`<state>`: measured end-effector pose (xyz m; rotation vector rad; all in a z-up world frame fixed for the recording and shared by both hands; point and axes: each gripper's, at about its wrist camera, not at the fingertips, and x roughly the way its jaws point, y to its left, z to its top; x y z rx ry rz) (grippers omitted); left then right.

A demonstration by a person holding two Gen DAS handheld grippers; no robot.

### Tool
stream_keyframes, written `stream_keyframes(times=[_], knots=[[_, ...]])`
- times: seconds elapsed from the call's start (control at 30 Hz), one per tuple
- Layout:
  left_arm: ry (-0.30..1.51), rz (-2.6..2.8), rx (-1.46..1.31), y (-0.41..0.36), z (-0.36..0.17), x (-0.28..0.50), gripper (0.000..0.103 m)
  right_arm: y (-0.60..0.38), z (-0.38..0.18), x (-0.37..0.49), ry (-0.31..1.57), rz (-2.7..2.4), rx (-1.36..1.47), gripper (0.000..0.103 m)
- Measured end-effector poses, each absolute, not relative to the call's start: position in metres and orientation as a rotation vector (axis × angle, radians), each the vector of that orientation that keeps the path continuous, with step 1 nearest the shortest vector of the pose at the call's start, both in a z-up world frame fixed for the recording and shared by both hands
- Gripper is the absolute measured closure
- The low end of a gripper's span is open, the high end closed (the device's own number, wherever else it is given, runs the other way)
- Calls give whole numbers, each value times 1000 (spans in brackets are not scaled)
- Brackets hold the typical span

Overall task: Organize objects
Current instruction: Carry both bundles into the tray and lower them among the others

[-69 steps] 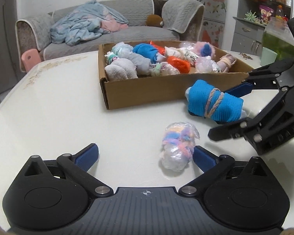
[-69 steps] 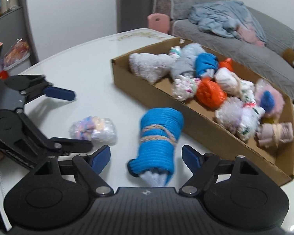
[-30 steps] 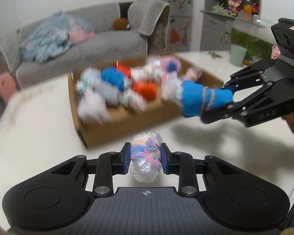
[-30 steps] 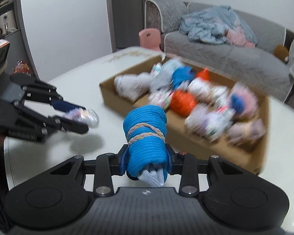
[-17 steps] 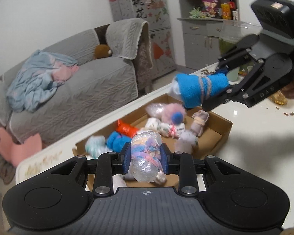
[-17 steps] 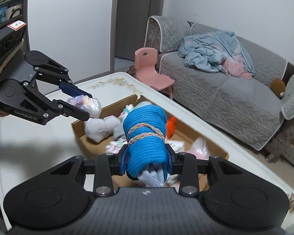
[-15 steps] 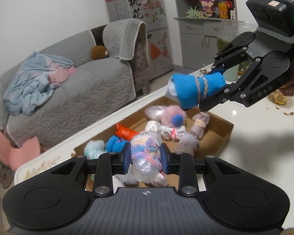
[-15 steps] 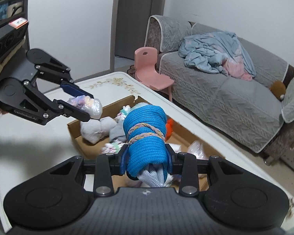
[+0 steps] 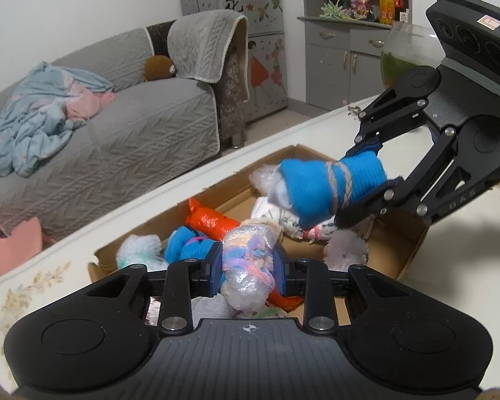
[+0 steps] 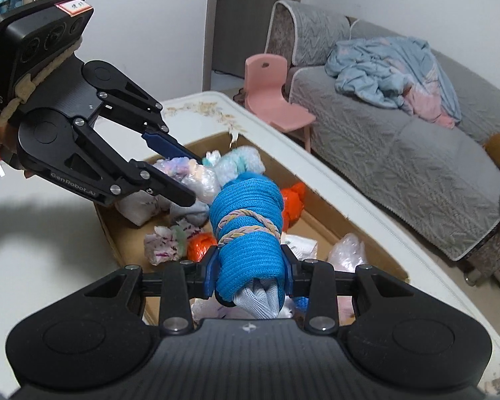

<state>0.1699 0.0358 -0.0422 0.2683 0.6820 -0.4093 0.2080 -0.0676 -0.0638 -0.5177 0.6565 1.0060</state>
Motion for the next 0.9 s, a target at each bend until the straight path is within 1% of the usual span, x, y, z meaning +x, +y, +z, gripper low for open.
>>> stream_keyframes(times=[0.67,0.9], knots=[[698,-352,169,38,-77,187,66,-64,-100,216,722,967,-504,69],[712,-362,169,35,-84,188,66,-66,-103,217,733,966,-499,69]])
